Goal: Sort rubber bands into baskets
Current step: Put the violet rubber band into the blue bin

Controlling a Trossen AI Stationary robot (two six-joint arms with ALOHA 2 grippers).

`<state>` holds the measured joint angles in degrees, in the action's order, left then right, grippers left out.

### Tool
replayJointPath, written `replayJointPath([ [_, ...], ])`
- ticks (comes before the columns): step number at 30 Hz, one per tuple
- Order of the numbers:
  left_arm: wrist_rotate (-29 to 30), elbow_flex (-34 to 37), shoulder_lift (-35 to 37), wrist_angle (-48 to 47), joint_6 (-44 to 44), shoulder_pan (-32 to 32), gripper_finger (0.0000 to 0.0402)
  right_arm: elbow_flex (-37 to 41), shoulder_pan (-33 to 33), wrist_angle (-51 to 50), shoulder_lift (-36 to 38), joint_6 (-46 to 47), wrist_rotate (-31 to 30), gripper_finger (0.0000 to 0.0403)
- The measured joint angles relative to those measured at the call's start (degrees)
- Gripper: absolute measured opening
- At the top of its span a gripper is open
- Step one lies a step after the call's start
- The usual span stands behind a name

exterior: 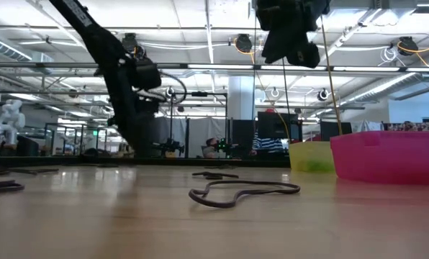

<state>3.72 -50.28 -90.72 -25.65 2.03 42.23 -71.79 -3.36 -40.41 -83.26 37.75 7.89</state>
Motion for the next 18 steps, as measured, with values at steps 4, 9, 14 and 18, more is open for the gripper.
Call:
replayJointPath([
  [4, -4.41, -0.08, 4.53, -0.62, -1.84, -2.01, 0.0002, 0.0, 2.44, 1.41, 0.0, 1.97, -0.16, 0.0056],
  [9, -18.27, -0.13, 10.02, -0.74, -6.4, -5.87, 0.0002, 0.0, 4.97, 7.87, 0.0, 1.62, -3.87, 0.0056],
  [14, -31.15, -0.15, 14.98, 0.63, -10.73, -11.42, 0.0001, 0.0, 6.35, 14.88, 0.0, -3.48, -10.81, 0.0056],
  [18, -32.35, -0.15, 18.24, 2.51, -15.26, -17.12, 0.0001, 0.0, 6.49, 21.18, -0.25, -5.28, -14.84, 0.0056],
])
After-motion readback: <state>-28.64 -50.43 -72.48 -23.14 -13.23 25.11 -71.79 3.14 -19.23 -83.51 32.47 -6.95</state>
